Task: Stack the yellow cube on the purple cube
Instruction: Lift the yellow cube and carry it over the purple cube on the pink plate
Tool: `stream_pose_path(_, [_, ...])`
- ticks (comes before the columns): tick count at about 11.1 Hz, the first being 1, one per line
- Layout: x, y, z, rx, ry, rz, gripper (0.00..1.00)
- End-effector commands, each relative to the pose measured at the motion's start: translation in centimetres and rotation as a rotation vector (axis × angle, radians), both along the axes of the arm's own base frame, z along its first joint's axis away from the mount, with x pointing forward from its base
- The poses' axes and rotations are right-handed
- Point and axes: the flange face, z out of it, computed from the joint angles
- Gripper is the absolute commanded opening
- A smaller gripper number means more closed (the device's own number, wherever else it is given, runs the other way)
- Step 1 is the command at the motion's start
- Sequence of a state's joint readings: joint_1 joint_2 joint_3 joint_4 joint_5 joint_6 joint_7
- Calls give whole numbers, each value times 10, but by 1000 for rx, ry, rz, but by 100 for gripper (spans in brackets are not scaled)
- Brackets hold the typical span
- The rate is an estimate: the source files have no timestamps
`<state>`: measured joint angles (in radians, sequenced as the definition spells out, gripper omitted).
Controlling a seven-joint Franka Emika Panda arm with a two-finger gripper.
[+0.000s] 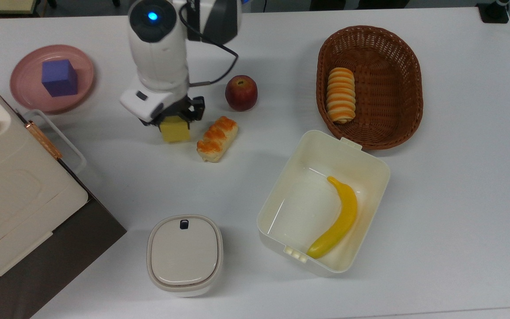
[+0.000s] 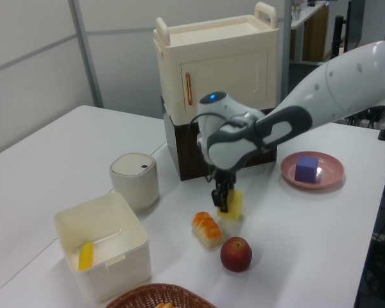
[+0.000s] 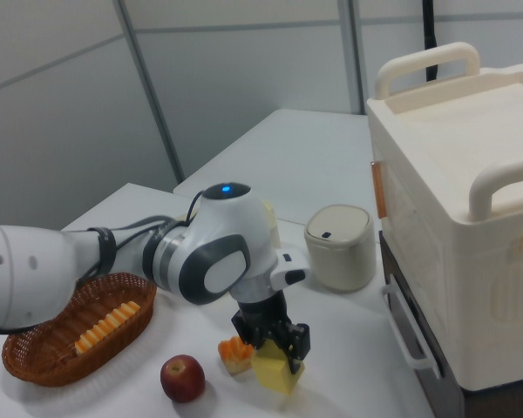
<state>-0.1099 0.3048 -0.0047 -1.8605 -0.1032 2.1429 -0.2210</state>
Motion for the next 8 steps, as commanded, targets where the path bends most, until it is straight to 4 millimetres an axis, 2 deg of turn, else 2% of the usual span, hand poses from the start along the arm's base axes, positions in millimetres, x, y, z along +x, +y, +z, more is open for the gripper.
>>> stream_pose_path(1, [-25,-47,59,-13,19,-99,41])
stream_pose_path(3, [-39,-88,75,-17,-1,-148,41])
stream_pose_path(4, [-46,-112,76,-14,4,-135,41])
stream_pose_path(6, [-64,-160,70,-9,15,-108,41])
stream_pose_path(8, [-96,-215,59,9,49,-58,42])
